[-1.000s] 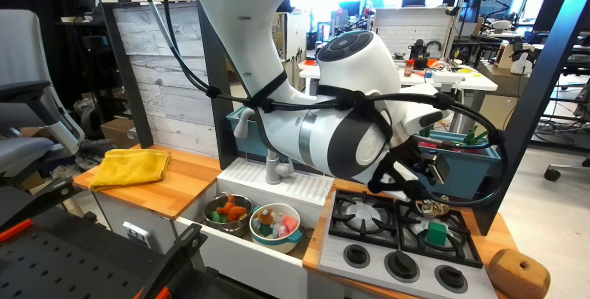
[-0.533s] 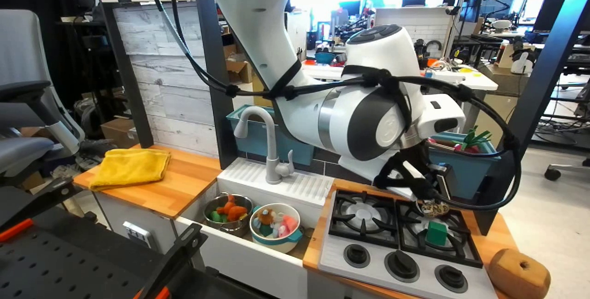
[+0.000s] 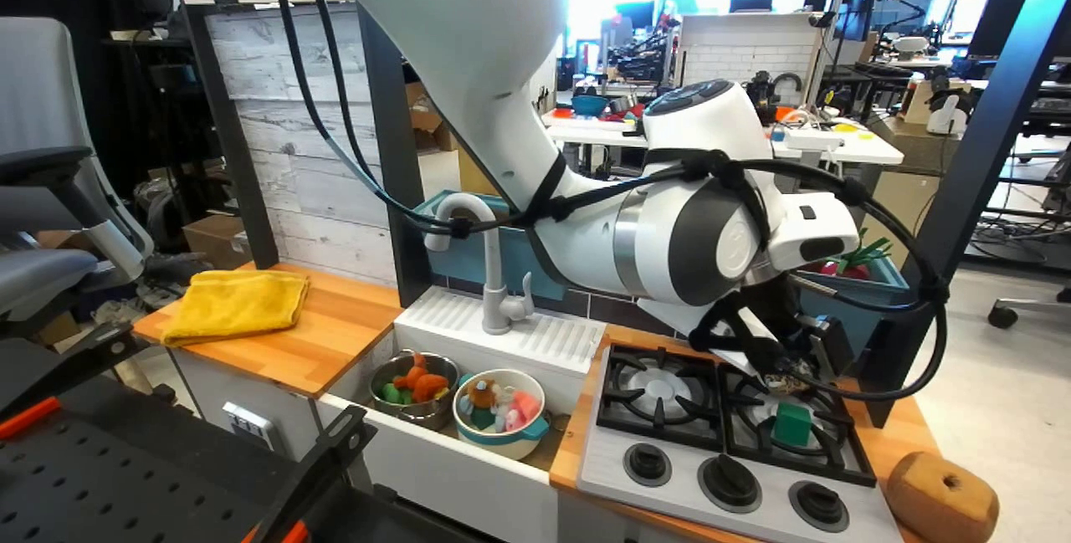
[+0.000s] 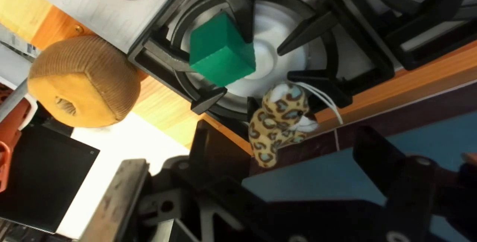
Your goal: Pick up all the plush toys from the counter and the stove, then wipe the counter
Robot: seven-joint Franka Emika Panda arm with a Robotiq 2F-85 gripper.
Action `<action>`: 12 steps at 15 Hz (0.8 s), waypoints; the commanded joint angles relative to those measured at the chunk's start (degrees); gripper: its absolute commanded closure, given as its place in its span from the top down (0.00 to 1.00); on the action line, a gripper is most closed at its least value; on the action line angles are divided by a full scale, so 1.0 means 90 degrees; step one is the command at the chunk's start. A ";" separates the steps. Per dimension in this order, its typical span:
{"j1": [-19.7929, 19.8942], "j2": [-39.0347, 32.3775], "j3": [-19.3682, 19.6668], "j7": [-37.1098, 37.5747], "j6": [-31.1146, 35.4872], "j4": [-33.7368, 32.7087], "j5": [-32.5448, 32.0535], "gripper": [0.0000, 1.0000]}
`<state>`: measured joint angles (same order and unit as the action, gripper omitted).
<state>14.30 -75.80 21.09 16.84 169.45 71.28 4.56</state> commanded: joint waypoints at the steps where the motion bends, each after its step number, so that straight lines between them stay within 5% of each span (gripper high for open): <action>1: -0.0142 -0.0755 0.0440 0.0607 -0.0307 -0.1048 0.0150 0.71; 3: -0.0167 -0.0967 0.0570 0.0824 -0.0377 -0.1286 0.0117 0.62; 10: -0.0104 -0.1115 0.0596 0.1033 -0.0751 -0.1527 0.0015 0.07; 12: -0.0099 -0.0878 0.0425 0.0851 -0.0795 -0.1272 0.0006 0.02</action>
<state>13.17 -84.86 25.77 25.30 164.67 59.86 4.57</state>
